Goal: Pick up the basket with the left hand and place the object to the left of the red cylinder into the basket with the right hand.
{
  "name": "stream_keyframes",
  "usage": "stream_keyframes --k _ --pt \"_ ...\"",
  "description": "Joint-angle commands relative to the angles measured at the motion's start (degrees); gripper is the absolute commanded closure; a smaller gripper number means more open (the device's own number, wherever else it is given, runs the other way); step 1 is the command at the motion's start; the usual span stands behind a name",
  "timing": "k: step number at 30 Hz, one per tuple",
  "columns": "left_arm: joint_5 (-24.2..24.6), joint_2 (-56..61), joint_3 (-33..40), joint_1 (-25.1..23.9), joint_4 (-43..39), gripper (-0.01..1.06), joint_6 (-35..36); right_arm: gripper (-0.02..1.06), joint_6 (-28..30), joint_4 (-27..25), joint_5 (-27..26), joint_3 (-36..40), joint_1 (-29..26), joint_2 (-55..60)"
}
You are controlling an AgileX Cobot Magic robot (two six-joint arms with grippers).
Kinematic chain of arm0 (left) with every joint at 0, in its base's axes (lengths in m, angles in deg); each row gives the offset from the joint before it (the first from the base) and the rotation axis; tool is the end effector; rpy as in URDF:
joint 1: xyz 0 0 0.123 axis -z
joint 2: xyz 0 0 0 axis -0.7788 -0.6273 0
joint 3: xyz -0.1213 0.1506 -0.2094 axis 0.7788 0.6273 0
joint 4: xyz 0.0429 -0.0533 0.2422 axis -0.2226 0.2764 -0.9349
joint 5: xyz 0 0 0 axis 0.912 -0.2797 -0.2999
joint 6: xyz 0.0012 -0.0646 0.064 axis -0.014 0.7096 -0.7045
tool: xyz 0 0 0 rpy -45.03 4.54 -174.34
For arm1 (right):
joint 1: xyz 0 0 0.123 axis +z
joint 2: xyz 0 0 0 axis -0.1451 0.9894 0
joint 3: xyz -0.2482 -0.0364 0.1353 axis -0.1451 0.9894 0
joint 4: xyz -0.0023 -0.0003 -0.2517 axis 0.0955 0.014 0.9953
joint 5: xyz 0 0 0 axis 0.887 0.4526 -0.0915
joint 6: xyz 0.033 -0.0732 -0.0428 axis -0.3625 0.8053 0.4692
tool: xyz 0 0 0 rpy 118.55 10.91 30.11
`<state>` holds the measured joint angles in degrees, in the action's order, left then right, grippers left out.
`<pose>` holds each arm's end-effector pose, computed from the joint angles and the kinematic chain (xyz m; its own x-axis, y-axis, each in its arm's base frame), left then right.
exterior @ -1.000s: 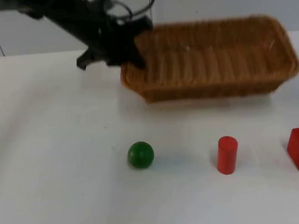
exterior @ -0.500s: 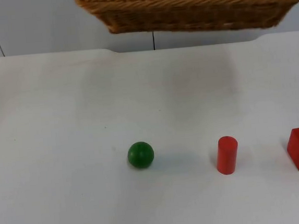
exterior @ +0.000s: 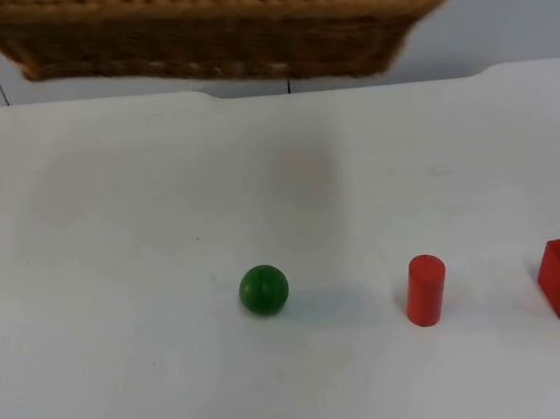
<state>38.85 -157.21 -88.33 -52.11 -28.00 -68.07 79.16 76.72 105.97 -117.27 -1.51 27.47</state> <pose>0.3802 -0.0359 0.3404 -0.9227 -0.0413 -0.3833 0.1421 0.8877 -0.4379 0.1519 0.0126 0.2881 -0.7375 -0.0802 -0.6705 -0.0710 0.9966 -0.0410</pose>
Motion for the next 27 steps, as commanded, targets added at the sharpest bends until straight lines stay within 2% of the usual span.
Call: stream_keyframes --k 1,8,12,13,14,17,18,21,22,25,27 --pt "0.20 4.51 0.17 -3.73 4.59 1.05 -0.64 0.00 1.99 -2.21 -0.37 0.33 -0.33 -0.01" --pt "0.20 8.79 1.08 -6.06 4.15 1.05 1.22 0.00 7.50 -8.53 -0.37 0.33 -0.33 -0.01" --pt "0.20 8.98 5.11 -6.06 4.15 1.05 0.35 0.00 19.48 -20.27 -0.24 0.33 0.38 0.48" --pt "0.20 8.98 5.11 -6.06 4.15 1.05 0.35 0.00 19.48 -20.27 -0.24 0.33 0.38 0.48" --pt "0.20 8.98 6.14 -6.36 4.26 1.05 -0.25 0.00 22.11 -21.87 -0.13 0.33 1.31 1.19" --pt "0.20 8.98 8.17 -6.49 4.34 1.05 -0.76 0.00 23.99 -22.98 -1.25 0.33 9.02 5.15" --pt "0.20 8.98 8.17 -6.49 4.34 1.05 -0.76 0.00 23.99 -22.98 -1.25 0.33 9.02 5.15" --pt "0.20 9.06 8.16 -6.49 7.36 1.05 -0.76 0.00 23.08 -21.18 -4.04 0.33 17.85 9.36" --pt "0.20 9.06 8.16 -6.49 7.36 1.05 -0.76 0.00 23.08 -21.18 -4.04 0.33 17.85 9.36" --pt "0.20 9.19 8.16 -6.49 7.56 1.05 -0.76 0.00 16.45 -18.71 -9.88 0.43 26.36 14.41" --pt "0.20 9.19 8.16 -6.49 7.56 1.05 -0.76 0.00 14.58 -17.13 -15.48 0.51 32.16 18.63"
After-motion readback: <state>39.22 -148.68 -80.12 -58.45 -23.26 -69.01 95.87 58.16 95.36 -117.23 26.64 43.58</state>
